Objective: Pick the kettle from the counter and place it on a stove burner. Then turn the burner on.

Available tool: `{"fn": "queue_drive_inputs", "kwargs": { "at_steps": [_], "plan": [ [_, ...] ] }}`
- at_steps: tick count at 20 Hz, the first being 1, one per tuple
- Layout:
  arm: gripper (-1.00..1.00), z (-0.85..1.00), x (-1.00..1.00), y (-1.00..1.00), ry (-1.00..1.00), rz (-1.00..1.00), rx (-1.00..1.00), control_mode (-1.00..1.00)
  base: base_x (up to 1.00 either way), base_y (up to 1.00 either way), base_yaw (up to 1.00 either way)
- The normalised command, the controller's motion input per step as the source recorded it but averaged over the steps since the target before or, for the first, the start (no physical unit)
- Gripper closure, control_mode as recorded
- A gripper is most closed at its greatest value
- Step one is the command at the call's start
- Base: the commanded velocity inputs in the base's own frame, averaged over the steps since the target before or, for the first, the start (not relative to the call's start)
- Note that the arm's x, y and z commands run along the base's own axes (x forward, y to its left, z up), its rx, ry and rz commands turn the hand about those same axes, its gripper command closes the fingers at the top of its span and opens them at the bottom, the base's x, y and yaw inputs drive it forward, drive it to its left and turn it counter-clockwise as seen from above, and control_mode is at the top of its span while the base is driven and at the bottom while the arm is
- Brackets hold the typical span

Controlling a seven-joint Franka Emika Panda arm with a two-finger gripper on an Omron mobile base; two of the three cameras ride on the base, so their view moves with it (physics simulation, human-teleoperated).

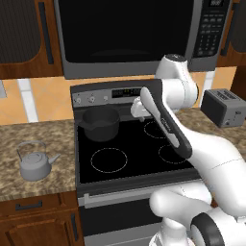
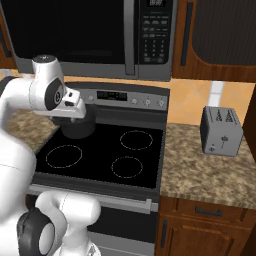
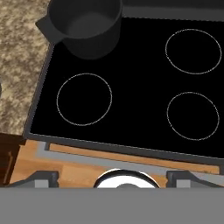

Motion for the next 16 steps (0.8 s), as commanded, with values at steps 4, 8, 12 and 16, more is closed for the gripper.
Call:
{"fn": "queue_drive_inputs", "kwargs": {
  "at_steps": [4, 8, 12, 16],
  "plan": [
    [-1.00, -0.29, 0.02, 0.98, -0.04, -0.01, 0.06, -1.00, 0.00, 0.00, 0.00],
    [-1.00, -0.05, 0.09, 1.00, -0.09, -0.15, 0.08, -1.00, 0.00, 0.00, 0.00],
    [-1.00, 0.00, 0.08, 1.00, -0.05, -0.18, 0.06, -1.00, 0.00, 0.00, 0.00],
    [-1.00, -0.11, 0.03, 1.00, -0.04, -0.14, 0.05, -1.00, 0.00, 0.00, 0.00]
  ]
}}
